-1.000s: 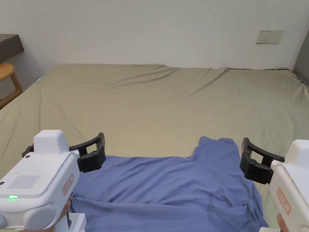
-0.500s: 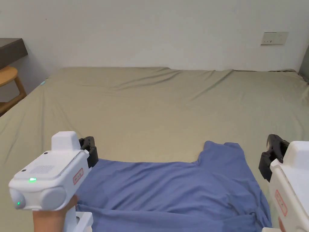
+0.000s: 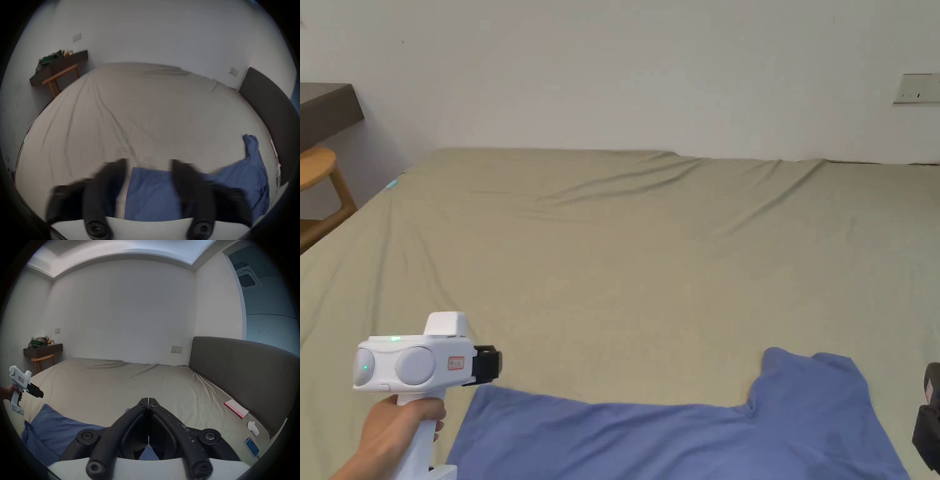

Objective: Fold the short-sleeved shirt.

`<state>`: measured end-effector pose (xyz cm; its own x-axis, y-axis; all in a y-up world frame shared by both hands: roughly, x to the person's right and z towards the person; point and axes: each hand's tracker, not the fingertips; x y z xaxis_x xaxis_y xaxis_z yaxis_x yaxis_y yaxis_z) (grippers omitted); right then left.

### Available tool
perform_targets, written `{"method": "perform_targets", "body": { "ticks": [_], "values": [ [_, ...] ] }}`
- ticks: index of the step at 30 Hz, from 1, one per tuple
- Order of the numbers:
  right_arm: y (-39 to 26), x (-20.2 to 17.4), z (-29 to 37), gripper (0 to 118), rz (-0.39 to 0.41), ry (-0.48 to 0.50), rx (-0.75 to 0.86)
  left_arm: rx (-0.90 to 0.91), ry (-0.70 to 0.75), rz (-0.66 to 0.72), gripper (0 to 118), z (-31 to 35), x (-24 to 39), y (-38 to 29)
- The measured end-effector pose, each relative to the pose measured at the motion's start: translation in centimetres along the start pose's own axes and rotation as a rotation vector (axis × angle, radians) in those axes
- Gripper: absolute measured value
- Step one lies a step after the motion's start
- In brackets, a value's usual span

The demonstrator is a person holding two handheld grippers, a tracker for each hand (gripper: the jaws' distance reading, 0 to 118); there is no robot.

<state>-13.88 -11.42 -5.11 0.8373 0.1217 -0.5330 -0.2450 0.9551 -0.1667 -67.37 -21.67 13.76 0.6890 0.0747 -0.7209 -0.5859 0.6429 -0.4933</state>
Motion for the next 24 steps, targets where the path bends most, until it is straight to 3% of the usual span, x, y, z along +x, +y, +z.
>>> {"method": "perform_targets", "body": {
  "ticks": [1, 2, 8, 10, 11, 12, 14, 19, 20, 22, 23, 24],
  "values": [
    [-0.3, 0.0, -0.8, 1, 0.003, -0.007, -0.014, -0.031, 0.008, 0.013, 106, -1.3, -0.1, 0.0],
    [-0.7, 0.1, -1.7, 1, 0.003, -0.012, -0.026, -0.036, 0.027, 0.020, 107, -2.2, 0.1, -0.5],
    [-2.6, 0.7, -5.8, 1, -0.032, -0.030, -0.103, -0.157, 0.054, 0.004, 90, -6.6, 0.1, -2.8],
    [-3.0, 1.1, -6.8, 1, -0.046, -0.031, -0.129, -0.183, 0.041, -0.001, 58, -7.4, 0.4, -3.7],
    [-3.2, 1.4, -7.4, 1, -0.050, -0.028, -0.145, -0.146, 0.053, -0.023, 58, -6.9, 0.7, -4.1],
    [-3.4, 1.6, -7.8, 1, -0.049, -0.030, -0.159, -0.113, 0.056, -0.033, 48, -6.5, 0.9, -3.9],
    [-3.7, 2.4, -9.1, 1, -0.057, -0.023, -0.188, -0.129, 0.003, -0.017, 7, -6.2, 1.3, -3.6],
    [-3.7, 4.7, -14.3, 1, -0.136, 0.021, -0.309, -0.072, 0.028, -0.078, 4, -4.3, 2.8, -3.3],
    [-3.6, 4.6, -15.4, 2, -0.123, 0.025, -0.344, -0.043, 0.005, -0.068, 4, -3.4, 2.7, -3.2],
    [-4.3, 5.0, -18.7, 11, -0.139, 0.064, -0.443, -0.002, -0.032, -0.045, 4, -1.0, 2.9, -3.1],
    [-4.7, 5.0, -20.1, 23, -0.142, 0.076, -0.489, 0.015, -0.049, -0.035, 4, -0.1, 2.9, -3.1],
    [-5.9, 5.5, -22.2, 47, -0.171, 0.092, -0.535, 0.028, -0.068, -0.030, 4, 0.8, 2.8, -3.0]
  ]
}}
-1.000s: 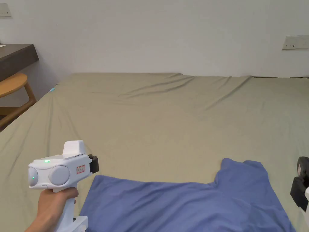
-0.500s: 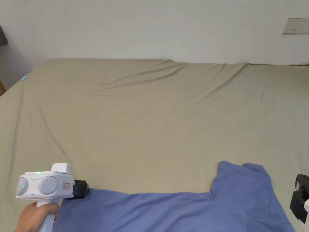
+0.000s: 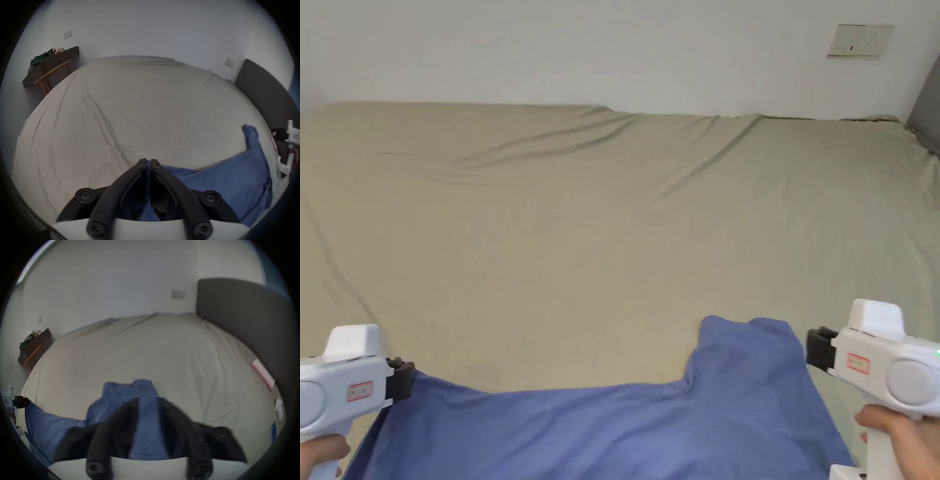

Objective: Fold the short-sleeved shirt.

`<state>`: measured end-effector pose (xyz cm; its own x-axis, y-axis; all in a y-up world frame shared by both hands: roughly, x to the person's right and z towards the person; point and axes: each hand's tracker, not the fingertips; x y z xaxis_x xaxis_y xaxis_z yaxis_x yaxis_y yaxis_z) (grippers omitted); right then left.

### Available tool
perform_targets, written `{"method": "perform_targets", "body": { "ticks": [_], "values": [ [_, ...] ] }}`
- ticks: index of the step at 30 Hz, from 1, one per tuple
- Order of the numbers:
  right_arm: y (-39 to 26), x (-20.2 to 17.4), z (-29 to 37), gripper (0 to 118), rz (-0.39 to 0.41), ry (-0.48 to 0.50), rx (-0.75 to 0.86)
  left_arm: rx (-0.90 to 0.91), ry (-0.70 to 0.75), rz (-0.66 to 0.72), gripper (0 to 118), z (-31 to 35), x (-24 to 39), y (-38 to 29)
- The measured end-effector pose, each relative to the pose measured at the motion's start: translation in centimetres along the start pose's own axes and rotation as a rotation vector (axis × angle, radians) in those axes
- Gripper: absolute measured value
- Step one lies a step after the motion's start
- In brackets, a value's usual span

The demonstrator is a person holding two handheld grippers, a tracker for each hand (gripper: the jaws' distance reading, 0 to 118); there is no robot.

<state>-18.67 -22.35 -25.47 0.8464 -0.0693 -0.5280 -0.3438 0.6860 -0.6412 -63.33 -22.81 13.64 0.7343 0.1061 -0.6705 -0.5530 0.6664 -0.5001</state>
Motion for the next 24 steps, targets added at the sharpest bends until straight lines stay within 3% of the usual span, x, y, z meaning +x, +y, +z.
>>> {"method": "perform_targets", "body": {
  "ticks": [3, 5, 7, 8, 10, 14, 17, 20, 24],
  "values": [
    [-0.1, 0.0, -4.1, 96, 0.003, 0.003, -0.118, 0.014, -0.015, -0.017, 4, 2.3, 0.3, 0.2],
    [-0.7, -0.2, -6.3, 105, 0.037, -0.035, -0.148, 0.023, -0.026, -0.021, 4, 3.3, 0.1, 0.2],
    [-1.3, -0.1, -8.2, 104, 0.042, -0.050, -0.181, 0.026, -0.035, -0.019, 4, 3.8, -0.1, 0.4],
    [-1.6, 0.1, -9.2, 102, 0.042, -0.074, -0.212, 0.026, -0.037, -0.019, 4, 4.0, -0.2, 0.3],
    [-2.1, -0.1, -9.9, 84, 0.061, -0.083, -0.224, 0.026, -0.035, -0.021, 4, 4.1, -0.4, 0.3],
    [-2.4, -1.1, -8.6, 72, 0.086, -0.063, -0.198, 0.023, -0.028, -0.017, 4, 4.1, -0.8, 0.0],
    [-2.2, -2.5, -7.2, 5, 0.111, -0.016, -0.198, 0.021, -0.021, -0.004, 4, 4.2, -0.8, -0.4],
    [-2.1, -4.0, -3.7, 5, 0.157, -0.023, -0.129, 0.030, -0.014, 0.006, 4, 4.8, -0.7, -0.8],
    [-1.8, -3.0, 2.5, 5, 0.127, 0.054, -0.024, 0.049, 0.003, 0.008, 4, 6.7, -0.9, -1.6]
  ]
}}
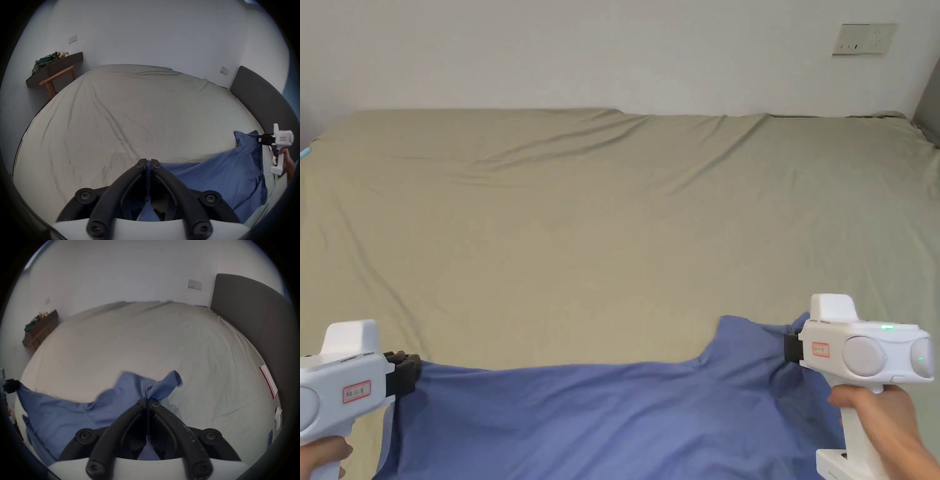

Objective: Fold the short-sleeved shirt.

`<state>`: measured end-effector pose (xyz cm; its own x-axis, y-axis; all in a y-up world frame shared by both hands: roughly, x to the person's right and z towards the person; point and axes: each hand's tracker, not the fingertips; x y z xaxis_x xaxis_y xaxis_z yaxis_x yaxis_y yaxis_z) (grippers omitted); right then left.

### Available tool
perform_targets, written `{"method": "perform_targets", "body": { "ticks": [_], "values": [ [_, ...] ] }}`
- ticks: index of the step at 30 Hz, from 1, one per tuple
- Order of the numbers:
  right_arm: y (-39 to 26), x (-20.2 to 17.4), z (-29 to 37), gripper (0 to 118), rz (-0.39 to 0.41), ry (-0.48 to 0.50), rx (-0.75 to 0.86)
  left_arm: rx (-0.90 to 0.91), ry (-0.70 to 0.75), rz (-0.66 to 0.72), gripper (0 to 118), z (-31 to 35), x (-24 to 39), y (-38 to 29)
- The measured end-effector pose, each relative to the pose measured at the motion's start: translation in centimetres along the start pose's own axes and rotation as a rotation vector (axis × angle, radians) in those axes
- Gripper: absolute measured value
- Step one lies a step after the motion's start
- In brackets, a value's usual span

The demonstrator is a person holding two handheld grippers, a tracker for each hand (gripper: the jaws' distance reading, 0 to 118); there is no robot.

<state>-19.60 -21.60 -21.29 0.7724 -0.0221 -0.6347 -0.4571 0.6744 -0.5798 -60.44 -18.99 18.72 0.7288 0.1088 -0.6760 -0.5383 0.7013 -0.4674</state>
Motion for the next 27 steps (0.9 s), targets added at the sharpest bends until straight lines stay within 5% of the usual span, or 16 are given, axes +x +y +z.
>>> {"method": "perform_targets", "body": {
  "ticks": [13, 27],
  "values": [
    [-11.1, 0.9, 20.2, 5, -0.043, 0.142, 0.123, 0.000, 0.037, 0.060, 4, 9.3, -3.4, -7.3],
    [-26.1, 2.4, 16.3, 5, -0.220, 0.046, -0.138, -0.186, 0.079, 0.075, 4, 10.2, -4.9, -19.5]
  ]
}}
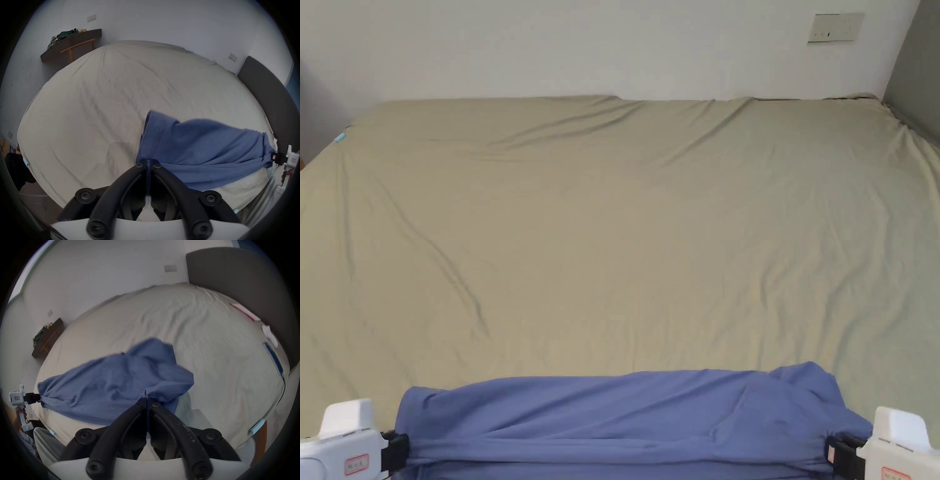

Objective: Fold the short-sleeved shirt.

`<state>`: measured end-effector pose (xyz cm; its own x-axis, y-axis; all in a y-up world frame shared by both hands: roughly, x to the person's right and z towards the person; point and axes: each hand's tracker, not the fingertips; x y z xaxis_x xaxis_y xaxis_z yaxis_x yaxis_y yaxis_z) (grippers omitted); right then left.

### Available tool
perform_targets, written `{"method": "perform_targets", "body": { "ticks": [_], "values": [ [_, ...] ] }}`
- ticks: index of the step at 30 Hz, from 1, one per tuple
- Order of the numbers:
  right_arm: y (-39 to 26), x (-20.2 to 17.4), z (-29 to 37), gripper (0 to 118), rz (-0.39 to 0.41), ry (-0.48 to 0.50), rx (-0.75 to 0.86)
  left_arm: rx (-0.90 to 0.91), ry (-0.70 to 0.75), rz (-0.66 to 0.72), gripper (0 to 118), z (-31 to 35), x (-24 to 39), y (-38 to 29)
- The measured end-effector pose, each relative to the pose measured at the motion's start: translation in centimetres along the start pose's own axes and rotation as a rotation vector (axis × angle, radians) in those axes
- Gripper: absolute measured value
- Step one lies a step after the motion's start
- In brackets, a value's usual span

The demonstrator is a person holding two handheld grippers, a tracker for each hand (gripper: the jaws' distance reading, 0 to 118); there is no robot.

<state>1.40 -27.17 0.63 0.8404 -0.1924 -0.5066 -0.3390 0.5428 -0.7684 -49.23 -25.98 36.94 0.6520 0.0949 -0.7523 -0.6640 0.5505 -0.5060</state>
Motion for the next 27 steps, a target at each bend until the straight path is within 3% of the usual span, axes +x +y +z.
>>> {"method": "perform_targets", "body": {
  "ticks": [5, 6, 7, 9, 10, 11, 14, 18, 20, 23, 24, 26, 27],
  "values": [
    [-0.3, 0.5, -0.5, 9, -0.045, -0.006, -0.002, -0.047, 0.029, -0.014, 5, -1.9, -0.5, -0.6],
    [0.0, 0.2, 0.2, 23, -0.050, -0.013, 0.015, -0.033, 0.035, -0.006, 16, -1.5, -0.4, -0.4],
    [0.5, -0.4, 1.1, 40, -0.051, -0.024, 0.035, -0.022, 0.038, 0.022, 37, -0.8, -0.3, 0.2],
    [1.8, -1.6, 3.1, 86, -0.028, -0.040, 0.107, 0.054, -0.005, 0.066, 102, 1.0, 0.1, 1.3],
    [2.6, -2.4, 4.3, 100, -0.012, -0.028, 0.165, 0.110, -0.035, 0.078, 117, 2.1, 0.5, 2.0],
    [3.5, -3.2, 5.4, 107, 0.004, -0.019, 0.218, 0.173, -0.054, 0.087, 118, 3.6, 1.2, 2.6],
    [6.3, -6.5, 9.4, 107, 0.056, 0.013, 0.414, 0.383, -0.117, 0.061, 117, 8.1, 3.5, 5.4],
    [8.6, -10.8, 13.0, 105, 0.130, 0.005, 0.634, 0.660, -0.086, -0.017, 117, 13.4, 7.7, 7.3],
    [8.8, -12.5, 13.9, 88, 0.173, -0.023, 0.721, 0.767, -0.047, -0.058, 112, 14.9, 9.8, 7.4],
    [8.6, -14.5, 14.5, 74, 0.212, -0.070, 0.788, 0.840, 0.031, -0.093, 104, 14.9, 11.5, 7.0],
    [8.5, -15.0, 14.6, 47, 0.217, -0.078, 0.793, 0.856, 0.017, -0.102, 80, 15.0, 11.9, 6.7],
    [8.0, -15.5, 14.8, 4, 0.240, -0.099, 0.827, 0.861, 0.002, -0.109, 15, 14.9, 12.3, 6.4],
    [7.8, -15.7, 14.8, 2, 0.251, -0.119, 0.845, 0.859, 0.002, -0.111, 1, 14.8, 12.3, 6.3]
  ]
}}
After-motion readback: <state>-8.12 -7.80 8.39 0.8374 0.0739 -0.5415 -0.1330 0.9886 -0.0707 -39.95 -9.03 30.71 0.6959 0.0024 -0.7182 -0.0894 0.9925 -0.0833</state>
